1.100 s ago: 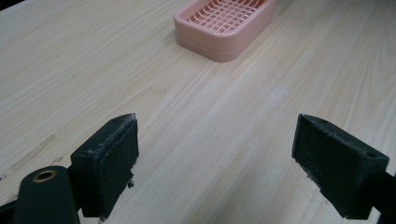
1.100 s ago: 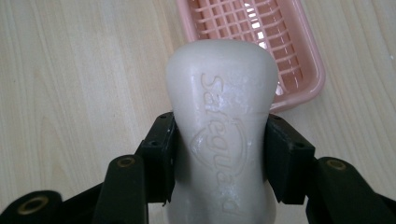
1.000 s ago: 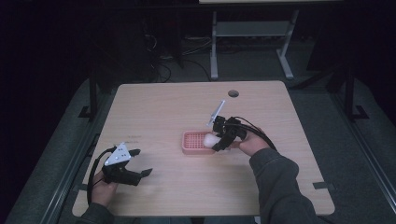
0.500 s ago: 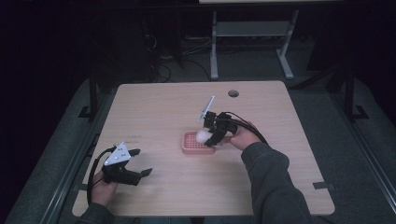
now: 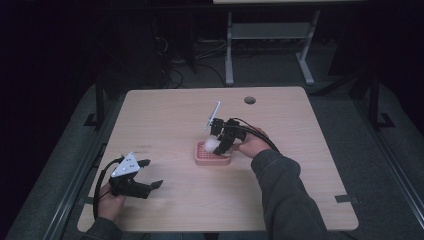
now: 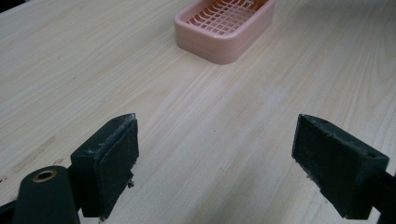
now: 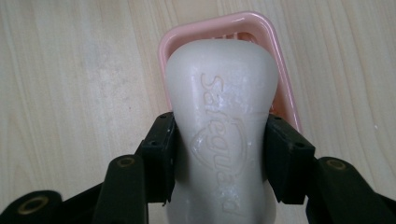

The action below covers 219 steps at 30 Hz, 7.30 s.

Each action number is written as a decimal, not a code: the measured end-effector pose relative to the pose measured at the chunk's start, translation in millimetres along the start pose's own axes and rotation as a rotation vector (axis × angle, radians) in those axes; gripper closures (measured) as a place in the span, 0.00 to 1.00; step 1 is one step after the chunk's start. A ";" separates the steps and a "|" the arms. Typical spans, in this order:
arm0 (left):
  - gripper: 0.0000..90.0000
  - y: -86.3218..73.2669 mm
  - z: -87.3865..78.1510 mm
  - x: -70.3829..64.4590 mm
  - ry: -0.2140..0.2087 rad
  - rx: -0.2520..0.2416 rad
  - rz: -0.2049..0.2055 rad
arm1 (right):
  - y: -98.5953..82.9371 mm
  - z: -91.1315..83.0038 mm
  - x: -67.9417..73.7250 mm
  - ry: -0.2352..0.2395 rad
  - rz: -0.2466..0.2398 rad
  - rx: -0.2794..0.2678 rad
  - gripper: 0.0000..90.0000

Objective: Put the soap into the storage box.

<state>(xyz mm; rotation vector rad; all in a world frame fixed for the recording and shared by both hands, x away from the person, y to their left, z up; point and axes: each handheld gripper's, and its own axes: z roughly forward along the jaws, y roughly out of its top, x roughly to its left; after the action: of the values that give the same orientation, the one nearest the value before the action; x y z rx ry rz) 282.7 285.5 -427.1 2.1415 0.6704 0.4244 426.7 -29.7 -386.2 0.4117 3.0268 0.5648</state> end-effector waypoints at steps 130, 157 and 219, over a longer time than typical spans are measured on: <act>0.16 -0.3 1.8 0.5 0.012 0.002 -0.003 | -48.8 -12.9 -0.2 -0.025 0.121 -0.154 0.41; 0.16 -0.6 2.9 -0.3 0.012 0.007 -0.002 | -90.2 -22.4 13.4 -0.050 0.160 -0.179 0.41; 0.16 -2.2 6.4 -0.1 0.008 0.028 -0.001 | -190.5 -21.6 53.2 -0.076 0.305 -0.239 0.41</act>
<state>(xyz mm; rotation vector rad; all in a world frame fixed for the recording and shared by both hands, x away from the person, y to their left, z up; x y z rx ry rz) 285.2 282.6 -432.6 2.1673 0.6858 0.4261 325.7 -194.4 -433.6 0.8636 2.7932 0.8925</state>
